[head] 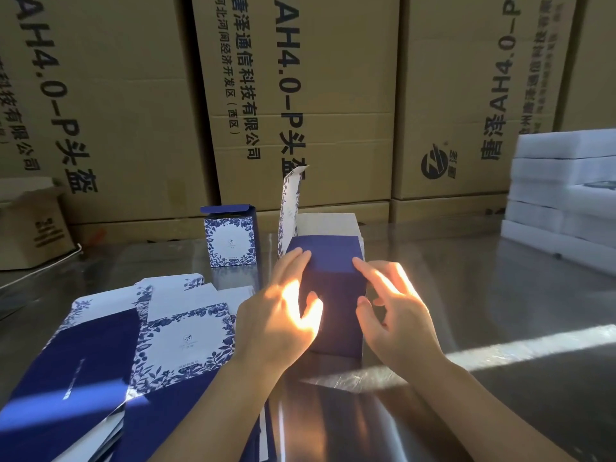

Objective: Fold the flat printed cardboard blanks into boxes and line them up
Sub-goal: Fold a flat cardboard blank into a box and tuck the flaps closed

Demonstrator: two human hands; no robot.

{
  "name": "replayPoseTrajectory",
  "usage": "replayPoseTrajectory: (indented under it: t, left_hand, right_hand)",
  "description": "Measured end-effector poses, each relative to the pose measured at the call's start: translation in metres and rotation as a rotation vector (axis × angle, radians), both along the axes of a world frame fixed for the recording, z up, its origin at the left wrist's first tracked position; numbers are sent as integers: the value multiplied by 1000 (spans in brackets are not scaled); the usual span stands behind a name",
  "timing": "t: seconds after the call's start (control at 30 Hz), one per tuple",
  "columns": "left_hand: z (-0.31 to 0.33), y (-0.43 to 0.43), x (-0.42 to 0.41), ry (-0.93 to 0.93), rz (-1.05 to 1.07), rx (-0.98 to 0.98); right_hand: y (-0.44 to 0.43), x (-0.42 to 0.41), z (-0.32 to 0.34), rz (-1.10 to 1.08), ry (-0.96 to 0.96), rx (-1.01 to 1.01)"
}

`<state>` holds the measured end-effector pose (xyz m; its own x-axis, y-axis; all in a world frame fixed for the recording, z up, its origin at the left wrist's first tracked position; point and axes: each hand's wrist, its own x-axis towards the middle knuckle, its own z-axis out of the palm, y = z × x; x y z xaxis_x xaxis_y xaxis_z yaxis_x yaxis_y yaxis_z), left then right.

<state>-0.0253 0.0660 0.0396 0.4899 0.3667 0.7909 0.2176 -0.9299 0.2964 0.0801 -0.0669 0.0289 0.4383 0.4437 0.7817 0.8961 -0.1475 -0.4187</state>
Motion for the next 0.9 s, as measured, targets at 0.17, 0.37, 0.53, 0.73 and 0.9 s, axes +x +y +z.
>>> replayPoseTrajectory:
  t: [0.17,0.37,0.53,0.73,0.9]
  left_hand:
    - [1,-1,-2,10,-1,0]
    - [0,-1,-2,88,8,11]
    - [2,0,-3,12,-4,28]
    - [6,6,-5,-104,-120,17]
    - [8,1,-3,-132,-139,217]
  right_hand:
    - [2,-9,0,-107,-52,-8]
    - [5,-9,-3,-149,-57,12]
    - [7,-7,2,-347,-246,44]
    - [6,-4,7,-292,-279,124]
    - [6,-8,9,-241,-172,184]
